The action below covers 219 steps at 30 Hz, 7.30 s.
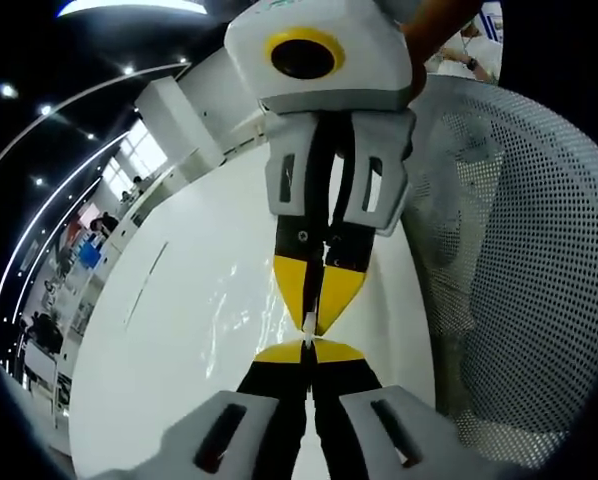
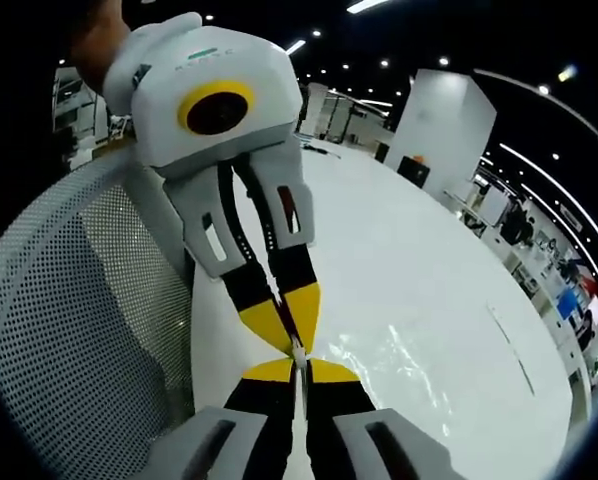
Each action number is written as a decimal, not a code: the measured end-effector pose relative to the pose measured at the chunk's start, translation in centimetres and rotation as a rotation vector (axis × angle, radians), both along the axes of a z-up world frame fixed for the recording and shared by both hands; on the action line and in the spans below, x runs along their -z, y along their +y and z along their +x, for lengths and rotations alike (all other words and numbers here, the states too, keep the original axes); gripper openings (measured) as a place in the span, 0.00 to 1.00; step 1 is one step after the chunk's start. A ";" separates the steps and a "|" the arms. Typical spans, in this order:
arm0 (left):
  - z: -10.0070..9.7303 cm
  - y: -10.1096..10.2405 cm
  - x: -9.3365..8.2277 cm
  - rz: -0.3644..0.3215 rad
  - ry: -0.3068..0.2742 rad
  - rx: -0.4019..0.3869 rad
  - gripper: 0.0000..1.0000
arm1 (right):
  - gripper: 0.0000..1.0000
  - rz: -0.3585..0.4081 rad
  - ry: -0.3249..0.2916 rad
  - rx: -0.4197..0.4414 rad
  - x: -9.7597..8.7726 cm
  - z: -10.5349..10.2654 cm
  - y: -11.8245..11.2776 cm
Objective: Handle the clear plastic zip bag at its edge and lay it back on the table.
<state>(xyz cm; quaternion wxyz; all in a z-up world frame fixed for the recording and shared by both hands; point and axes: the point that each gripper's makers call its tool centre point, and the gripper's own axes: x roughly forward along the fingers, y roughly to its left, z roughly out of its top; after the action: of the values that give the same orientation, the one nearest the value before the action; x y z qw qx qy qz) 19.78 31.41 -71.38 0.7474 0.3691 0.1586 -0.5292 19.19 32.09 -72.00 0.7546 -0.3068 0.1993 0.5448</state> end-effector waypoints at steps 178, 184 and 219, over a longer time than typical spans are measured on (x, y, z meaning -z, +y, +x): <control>3.4 0.8 -2.7 -0.578 0.527 -0.680 0.18 | 0.00 0.092 0.035 0.287 -1.9 3.5 -2.8; 3.8 0.8 -1.8 -0.565 0.561 -0.742 0.01 | 0.00 0.101 0.037 0.285 -2.0 3.3 -2.3; 3.6 2.1 0.4 -0.394 0.446 -0.613 0.00 | 0.00 0.054 -0.064 0.316 -3.0 5.2 -4.7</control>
<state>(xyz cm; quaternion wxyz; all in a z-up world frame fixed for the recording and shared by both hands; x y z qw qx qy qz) 23.41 33.50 -71.77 0.8737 0.0314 0.3146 -0.3697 24.39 27.42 -69.04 0.8448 -0.2686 0.2062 0.4143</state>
